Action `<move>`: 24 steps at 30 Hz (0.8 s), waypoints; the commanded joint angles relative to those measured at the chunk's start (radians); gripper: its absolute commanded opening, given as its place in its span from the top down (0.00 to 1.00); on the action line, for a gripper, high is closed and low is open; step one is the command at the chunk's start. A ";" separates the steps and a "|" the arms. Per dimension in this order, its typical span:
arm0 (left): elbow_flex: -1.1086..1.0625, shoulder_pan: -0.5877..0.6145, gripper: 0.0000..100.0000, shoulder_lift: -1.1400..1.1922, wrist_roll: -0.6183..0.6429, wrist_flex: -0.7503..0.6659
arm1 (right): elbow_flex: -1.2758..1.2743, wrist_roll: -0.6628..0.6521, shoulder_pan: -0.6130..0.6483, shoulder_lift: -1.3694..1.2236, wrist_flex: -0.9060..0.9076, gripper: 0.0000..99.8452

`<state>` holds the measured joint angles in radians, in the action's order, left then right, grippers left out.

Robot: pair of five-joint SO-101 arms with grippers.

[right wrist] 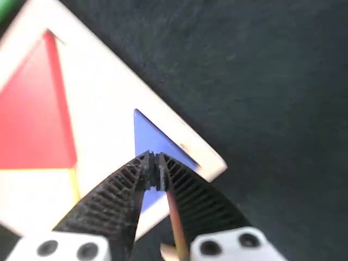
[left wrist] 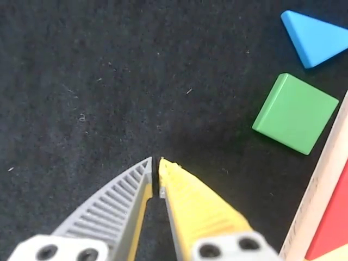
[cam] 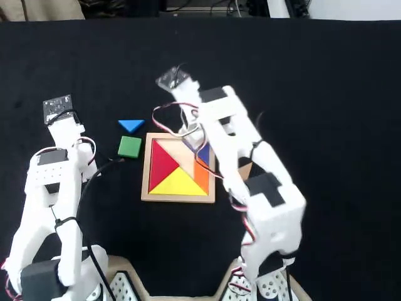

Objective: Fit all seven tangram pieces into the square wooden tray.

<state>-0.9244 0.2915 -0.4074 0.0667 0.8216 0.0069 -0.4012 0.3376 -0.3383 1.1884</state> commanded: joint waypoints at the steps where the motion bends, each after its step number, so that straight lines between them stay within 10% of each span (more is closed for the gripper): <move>1: 0.005 0.008 0.97 -0.023 0.012 -0.015 | -0.021 -0.006 -0.094 0.226 0.044 0.99; 7: 0.002 -0.005 0.97 -0.023 0.012 -0.048 | -0.248 0.003 -0.235 0.314 -0.158 0.99; 24: -0.054 -0.035 0.97 -0.025 0.005 -0.121 | -0.071 0.003 -0.083 -0.085 -0.138 0.99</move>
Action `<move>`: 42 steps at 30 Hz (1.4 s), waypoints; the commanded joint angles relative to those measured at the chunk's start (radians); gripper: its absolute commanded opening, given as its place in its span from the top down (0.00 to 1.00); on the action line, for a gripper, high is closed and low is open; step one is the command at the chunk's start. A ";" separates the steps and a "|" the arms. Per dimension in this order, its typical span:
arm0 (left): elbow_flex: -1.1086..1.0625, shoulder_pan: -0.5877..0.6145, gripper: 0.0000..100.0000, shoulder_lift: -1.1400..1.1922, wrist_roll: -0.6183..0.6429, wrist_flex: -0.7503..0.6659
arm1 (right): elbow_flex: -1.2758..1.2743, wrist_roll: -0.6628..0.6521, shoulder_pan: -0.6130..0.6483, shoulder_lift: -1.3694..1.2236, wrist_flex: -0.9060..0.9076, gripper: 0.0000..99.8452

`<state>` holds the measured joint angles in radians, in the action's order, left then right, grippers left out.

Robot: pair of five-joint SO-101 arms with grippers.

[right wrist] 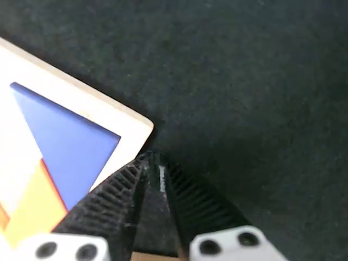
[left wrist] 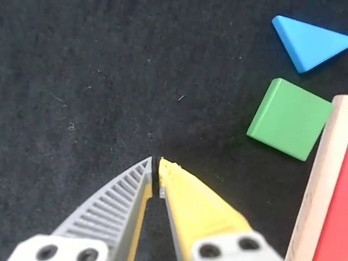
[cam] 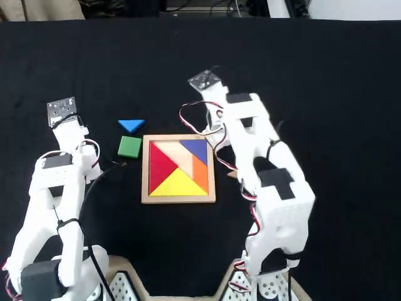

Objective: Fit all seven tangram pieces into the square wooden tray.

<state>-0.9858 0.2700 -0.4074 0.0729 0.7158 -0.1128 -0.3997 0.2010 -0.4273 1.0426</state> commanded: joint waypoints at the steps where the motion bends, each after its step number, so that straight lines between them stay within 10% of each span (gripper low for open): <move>1: 0.007 -0.013 0.97 -0.025 -0.002 -0.015 | 0.045 0.002 0.064 0.013 0.008 0.99; 12: 0.007 -0.007 0.97 -0.028 -0.003 -0.015 | 0.004 -0.020 -0.087 0.346 0.193 0.99; 20: 0.007 -0.002 0.97 -0.028 -0.003 -0.015 | -0.335 -0.480 -0.106 0.647 0.224 0.99; 29: 0.008 0.028 0.97 -0.025 -0.003 -0.017 | -0.466 -0.674 -0.101 0.687 0.293 0.98; 36: -0.038 0.028 0.97 -0.031 -0.003 -0.104 | -0.472 -0.944 -0.086 0.694 0.393 0.73; 42: -0.051 0.028 0.97 -0.025 -0.003 -0.137 | -0.475 -1.154 -0.084 0.685 0.404 0.71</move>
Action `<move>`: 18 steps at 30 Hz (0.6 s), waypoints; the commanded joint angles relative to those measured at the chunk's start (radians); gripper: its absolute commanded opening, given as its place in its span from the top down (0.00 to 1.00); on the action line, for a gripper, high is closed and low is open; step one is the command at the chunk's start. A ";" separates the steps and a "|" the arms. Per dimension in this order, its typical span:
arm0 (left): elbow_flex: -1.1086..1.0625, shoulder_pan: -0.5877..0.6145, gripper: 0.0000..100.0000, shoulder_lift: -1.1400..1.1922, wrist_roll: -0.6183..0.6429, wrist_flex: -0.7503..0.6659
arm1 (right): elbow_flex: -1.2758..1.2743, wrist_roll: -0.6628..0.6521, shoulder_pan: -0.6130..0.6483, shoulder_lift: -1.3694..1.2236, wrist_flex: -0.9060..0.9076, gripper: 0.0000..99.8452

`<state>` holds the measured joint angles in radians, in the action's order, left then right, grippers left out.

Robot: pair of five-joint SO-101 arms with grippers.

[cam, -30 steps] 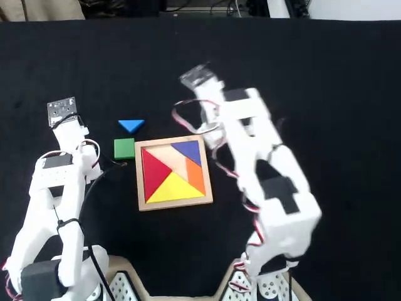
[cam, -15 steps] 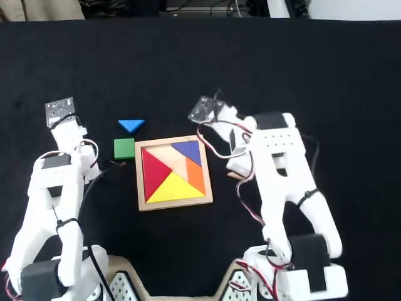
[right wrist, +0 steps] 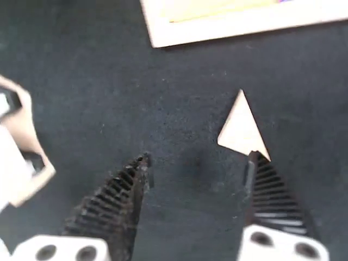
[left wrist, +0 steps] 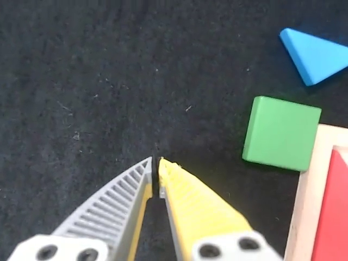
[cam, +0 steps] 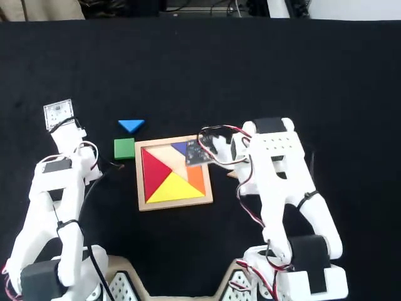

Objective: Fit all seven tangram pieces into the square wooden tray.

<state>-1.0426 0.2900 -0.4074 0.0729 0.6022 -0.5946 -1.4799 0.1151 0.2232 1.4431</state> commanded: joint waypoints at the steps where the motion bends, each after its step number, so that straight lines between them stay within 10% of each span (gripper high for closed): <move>1: 0.005 0.008 0.97 -0.025 -0.003 -0.023 | -0.002 -0.097 0.002 0.035 0.003 0.71; 18: 0.005 0.008 0.97 -0.025 -0.003 -0.023 | -0.131 -0.146 -0.038 0.005 -0.310 0.71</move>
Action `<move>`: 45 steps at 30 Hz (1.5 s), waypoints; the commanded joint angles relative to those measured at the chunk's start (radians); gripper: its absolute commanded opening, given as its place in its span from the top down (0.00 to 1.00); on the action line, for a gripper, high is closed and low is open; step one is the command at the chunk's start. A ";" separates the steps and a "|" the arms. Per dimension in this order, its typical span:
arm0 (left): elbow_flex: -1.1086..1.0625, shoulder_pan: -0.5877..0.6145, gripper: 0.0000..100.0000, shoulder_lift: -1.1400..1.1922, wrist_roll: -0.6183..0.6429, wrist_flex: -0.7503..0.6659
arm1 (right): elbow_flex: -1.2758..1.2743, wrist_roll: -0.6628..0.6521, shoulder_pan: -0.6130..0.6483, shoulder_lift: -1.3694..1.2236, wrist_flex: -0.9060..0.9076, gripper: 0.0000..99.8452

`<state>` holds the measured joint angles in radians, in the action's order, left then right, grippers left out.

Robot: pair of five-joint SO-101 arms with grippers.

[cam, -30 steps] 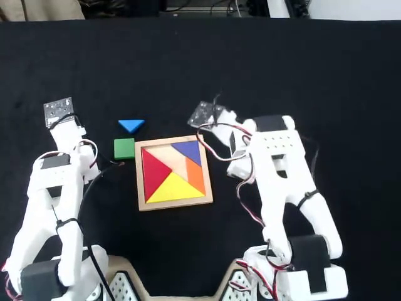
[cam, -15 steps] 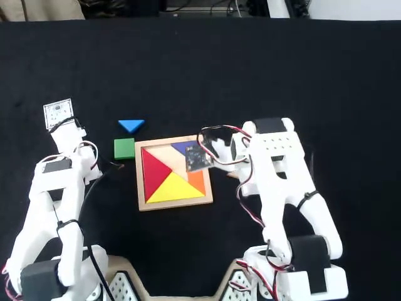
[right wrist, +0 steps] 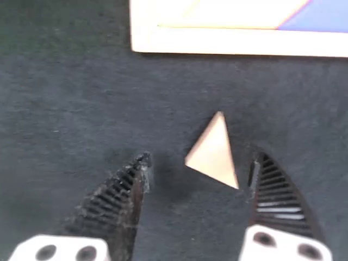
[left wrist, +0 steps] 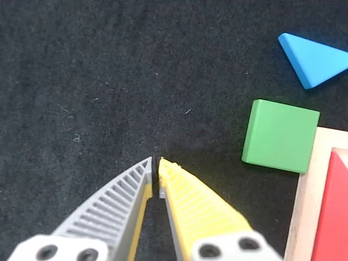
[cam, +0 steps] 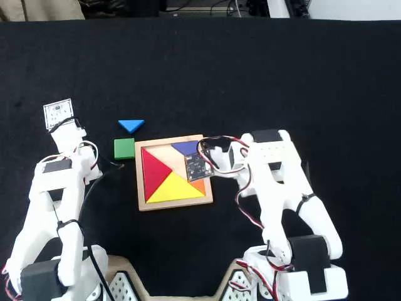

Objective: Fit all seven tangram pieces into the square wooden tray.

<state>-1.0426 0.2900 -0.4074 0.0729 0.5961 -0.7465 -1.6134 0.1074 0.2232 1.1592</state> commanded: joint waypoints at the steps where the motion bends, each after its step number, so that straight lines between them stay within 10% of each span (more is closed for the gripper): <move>1: 0.005 0.008 0.97 -0.025 -0.003 -0.017 | 0.031 -0.012 -0.034 -0.015 -0.031 0.71; 45: 0.005 0.007 0.97 -0.023 -0.003 -0.017 | 0.122 -0.091 -0.109 -0.300 -0.052 0.72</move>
<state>-1.0426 0.2900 -0.4074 0.0729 0.5961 -0.6529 -1.6962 0.0169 -0.0560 1.1270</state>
